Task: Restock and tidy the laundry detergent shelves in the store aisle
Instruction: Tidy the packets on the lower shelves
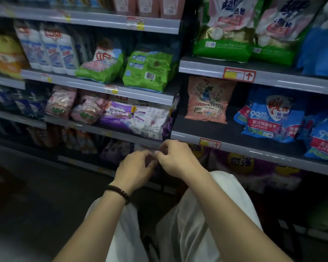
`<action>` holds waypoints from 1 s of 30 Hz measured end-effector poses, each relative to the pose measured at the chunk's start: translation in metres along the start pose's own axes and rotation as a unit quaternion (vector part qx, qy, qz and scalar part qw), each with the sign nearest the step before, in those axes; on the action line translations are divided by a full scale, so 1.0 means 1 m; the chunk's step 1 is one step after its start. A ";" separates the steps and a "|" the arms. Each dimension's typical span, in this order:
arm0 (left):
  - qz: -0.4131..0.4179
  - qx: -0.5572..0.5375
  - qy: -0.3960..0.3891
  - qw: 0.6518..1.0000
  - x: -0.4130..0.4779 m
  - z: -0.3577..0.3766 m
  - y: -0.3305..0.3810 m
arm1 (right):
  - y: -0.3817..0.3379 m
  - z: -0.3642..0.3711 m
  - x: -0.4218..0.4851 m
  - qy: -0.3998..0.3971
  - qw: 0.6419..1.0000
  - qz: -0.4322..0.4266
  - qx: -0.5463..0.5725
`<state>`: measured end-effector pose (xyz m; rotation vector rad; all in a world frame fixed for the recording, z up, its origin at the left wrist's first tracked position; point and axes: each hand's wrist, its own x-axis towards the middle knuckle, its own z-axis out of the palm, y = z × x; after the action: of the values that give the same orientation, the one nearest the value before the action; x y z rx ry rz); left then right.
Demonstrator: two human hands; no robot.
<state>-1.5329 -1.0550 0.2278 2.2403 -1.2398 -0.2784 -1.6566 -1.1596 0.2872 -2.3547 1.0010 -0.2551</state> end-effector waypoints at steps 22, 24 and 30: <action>-0.027 0.018 -0.008 0.999 0.222 0.068 -0.128 | 0.063 0.141 0.269 0.053 0.965 0.096 0.238; -0.014 0.034 -0.015 0.999 0.240 0.080 -0.136 | 0.071 0.158 0.293 0.100 0.955 0.085 0.268; 0.031 0.005 -0.004 1.000 0.285 0.098 -0.139 | 0.064 0.165 0.330 0.115 0.930 0.134 0.324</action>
<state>-1.3191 -1.2701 0.0929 2.2072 -1.3147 -0.2588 -1.4010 -1.3599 0.1006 -1.5974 1.1199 -0.6547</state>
